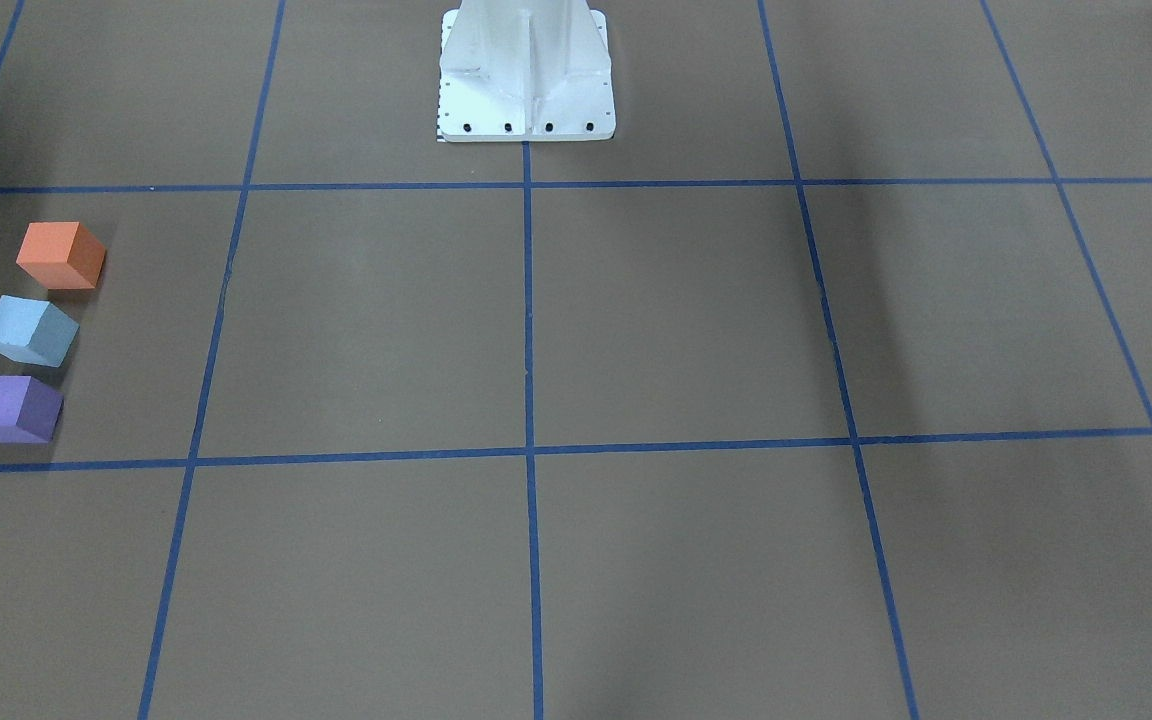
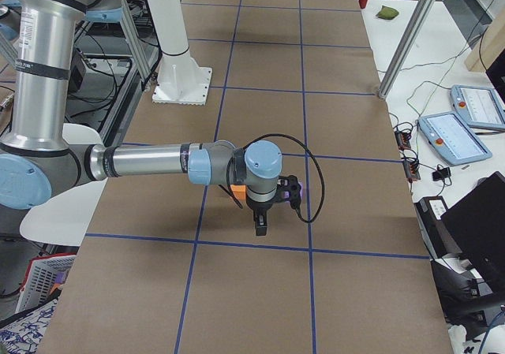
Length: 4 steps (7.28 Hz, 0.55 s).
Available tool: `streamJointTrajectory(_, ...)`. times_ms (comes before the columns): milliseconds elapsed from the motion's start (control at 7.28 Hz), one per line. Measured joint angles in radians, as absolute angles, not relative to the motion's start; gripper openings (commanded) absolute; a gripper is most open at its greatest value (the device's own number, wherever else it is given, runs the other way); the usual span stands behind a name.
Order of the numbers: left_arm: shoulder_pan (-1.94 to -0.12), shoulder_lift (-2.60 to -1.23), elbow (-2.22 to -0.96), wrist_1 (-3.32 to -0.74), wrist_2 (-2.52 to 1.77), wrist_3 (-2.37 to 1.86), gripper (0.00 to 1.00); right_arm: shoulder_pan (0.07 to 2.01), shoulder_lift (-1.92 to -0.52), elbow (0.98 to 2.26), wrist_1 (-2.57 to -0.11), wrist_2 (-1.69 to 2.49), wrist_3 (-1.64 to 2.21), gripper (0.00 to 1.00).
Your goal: Place blue block between orange and purple blocks
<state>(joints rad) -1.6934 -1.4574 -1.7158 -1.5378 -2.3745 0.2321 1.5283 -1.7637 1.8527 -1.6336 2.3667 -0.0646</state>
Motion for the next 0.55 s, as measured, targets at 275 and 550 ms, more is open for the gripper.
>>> streamJointTrajectory(275,-1.693,-1.453,-1.712,-1.539,-2.375,0.252,1.00,1.528,-1.764,1.854,-1.631,2.367,-0.043,1.00)
streamJointTrajectory(550,-1.692,-1.450,-1.709,-1.538,-2.374,0.254,1.00,1.528,-1.764,1.854,-1.631,2.367,-0.038,1.00)
